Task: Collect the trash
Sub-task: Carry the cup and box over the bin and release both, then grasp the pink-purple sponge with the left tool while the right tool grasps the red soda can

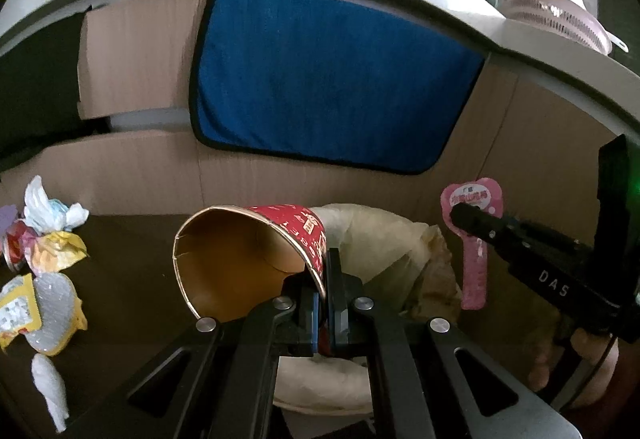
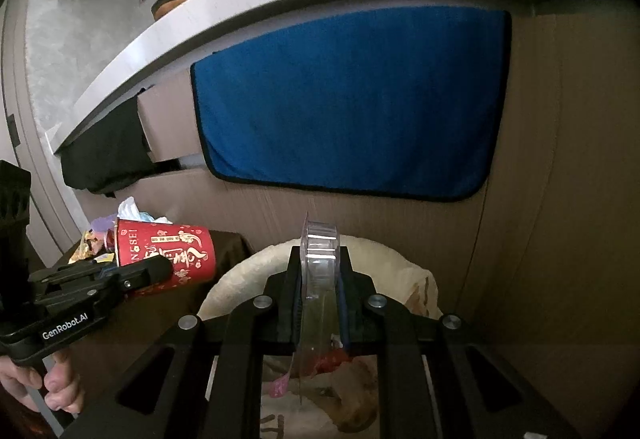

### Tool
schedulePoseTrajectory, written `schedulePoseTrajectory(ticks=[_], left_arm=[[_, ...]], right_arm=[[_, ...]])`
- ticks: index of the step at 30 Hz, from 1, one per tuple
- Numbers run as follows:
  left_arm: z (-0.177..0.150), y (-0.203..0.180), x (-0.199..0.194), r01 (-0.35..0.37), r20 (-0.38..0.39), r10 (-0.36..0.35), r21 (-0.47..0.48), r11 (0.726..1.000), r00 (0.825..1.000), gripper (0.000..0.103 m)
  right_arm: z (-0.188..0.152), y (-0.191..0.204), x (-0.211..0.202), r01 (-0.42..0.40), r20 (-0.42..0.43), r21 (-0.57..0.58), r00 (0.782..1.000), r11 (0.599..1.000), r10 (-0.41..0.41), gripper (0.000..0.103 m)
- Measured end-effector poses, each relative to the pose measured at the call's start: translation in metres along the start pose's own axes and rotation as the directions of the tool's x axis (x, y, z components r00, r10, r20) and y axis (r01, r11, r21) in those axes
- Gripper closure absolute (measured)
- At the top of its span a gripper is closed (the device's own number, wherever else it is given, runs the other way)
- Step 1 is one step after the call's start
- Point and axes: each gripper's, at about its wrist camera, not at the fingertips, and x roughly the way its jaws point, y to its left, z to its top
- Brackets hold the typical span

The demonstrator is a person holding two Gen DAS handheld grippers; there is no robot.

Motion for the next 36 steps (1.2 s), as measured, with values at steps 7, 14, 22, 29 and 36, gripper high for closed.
schedulePoseTrajectory(ticks=[7,14,22,29,36], left_arm=[[-0.003,0.005,0.016,0.025,-0.045,-0.026,-0.028,0.999,0.999,0.101],[-0.004,0.025,0.031,0.151,-0.088,-0.163,-0.131,0.98,0.983,0.058],[-0.008,0.038,0.031,0.113,-0.113,-0.133,-0.166,0.98,0.985,0.058],[-0.016,0.085,-0.004,0.007,-0.079,-0.021,-0.171,0.985,0.997,0.058],[-0.018,0.2,-0.083,-0.212,-0.002,0.219,-0.249,0.945,0.976,0.058]], right_arm=[[-0.003,-0.006,0.013,-0.001,-0.032,0.031,0.999,1.0,0.002,0.088],[-0.009,-0.019,0.024,-0.042,-0.037,0.118,0.998,0.992,0.047,0.039],[-0.018,-0.014,0.033,-0.015,-0.058,0.106,0.998,0.994,0.021,0.039],[-0.017,0.002,0.025,0.031,-0.046,0.042,0.998,0.999,-0.029,0.04],[-0.004,0.041,0.017,-0.079,0.005,0.065,0.997,0.995,0.079,0.041]])
